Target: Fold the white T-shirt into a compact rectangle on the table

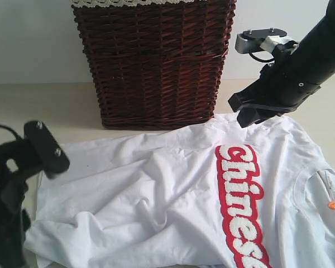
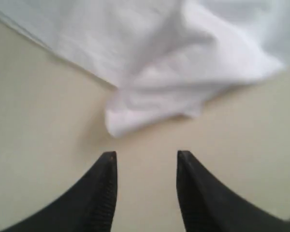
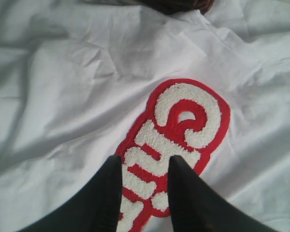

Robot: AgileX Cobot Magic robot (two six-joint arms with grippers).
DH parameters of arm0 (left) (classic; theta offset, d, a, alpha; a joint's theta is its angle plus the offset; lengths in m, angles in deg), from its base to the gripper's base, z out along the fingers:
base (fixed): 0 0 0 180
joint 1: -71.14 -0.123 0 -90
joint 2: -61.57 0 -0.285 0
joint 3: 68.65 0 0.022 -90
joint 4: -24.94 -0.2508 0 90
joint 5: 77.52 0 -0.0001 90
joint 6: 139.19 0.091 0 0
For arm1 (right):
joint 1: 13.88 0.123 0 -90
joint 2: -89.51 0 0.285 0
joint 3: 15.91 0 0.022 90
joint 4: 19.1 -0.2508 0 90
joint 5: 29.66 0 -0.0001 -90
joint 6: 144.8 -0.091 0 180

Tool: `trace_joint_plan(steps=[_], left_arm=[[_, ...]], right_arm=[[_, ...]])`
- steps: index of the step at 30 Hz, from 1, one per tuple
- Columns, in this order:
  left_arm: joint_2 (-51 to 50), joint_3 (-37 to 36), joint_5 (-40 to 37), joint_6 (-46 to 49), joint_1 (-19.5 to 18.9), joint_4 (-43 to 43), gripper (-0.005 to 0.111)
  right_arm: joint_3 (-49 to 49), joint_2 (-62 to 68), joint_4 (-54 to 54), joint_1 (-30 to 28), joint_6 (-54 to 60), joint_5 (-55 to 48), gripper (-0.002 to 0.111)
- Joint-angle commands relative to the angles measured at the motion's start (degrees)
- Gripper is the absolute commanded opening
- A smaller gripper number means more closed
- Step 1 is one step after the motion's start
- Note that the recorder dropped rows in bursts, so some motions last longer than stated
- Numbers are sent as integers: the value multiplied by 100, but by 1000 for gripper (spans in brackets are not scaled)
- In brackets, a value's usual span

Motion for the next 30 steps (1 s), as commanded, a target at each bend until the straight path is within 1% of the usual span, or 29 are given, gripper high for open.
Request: trace_joint_plan(steps=[1, 3, 5, 7, 9, 10, 11, 15, 16, 21, 26, 28, 30], left_arm=[[197, -351, -1177, 1650, 31, 1588, 41], [197, -605, -1014, 2038, 31, 1639, 41], [197, -896, -404, 2280, 31, 1562, 41], [158, -1234, 581, 2575, 31, 1395, 41], [85, -1512, 1553, 2612, 31, 1128, 41], [11, -1601, 1918, 2612, 31, 920, 41], [-60, -1616, 2123, 2471, 31, 663, 41], [-389, -1591, 2142, 1525, -15, -570, 41], [-504, -1591, 2095, 1342, -49, -747, 41], [-999, -1591, 2201, 1301, -155, -913, 41], [-1240, -1591, 2726, 1247, -155, -1125, 41], [-1297, -1591, 2988, 1095, -155, -1381, 41], [-1348, -1591, 3102, 733, -155, -1884, 41]], right_arm=[[17, -60, -66, 0, 57, -30, 32], [17, -60, -91, 0, 57, -32, 32], [17, -60, -92, 0, 57, -44, 32], [17, -60, -92, 0, 67, -47, 32], [17, -60, -92, 0, 67, -59, 32], [17, -60, -92, 0, 67, -70, 32], [17, -60, -92, 0, 67, -70, 32], [17, -60, -92, 0, 67, -70, 32], [17, -60, -92, 0, 77, -71, 32], [17, -60, -92, 0, 77, -71, 32], [17, -60, -92, 0, 77, -71, 32], [17, -60, -92, 0, 77, -71, 32], [17, -60, -92, 0, 77, -71, 32]])
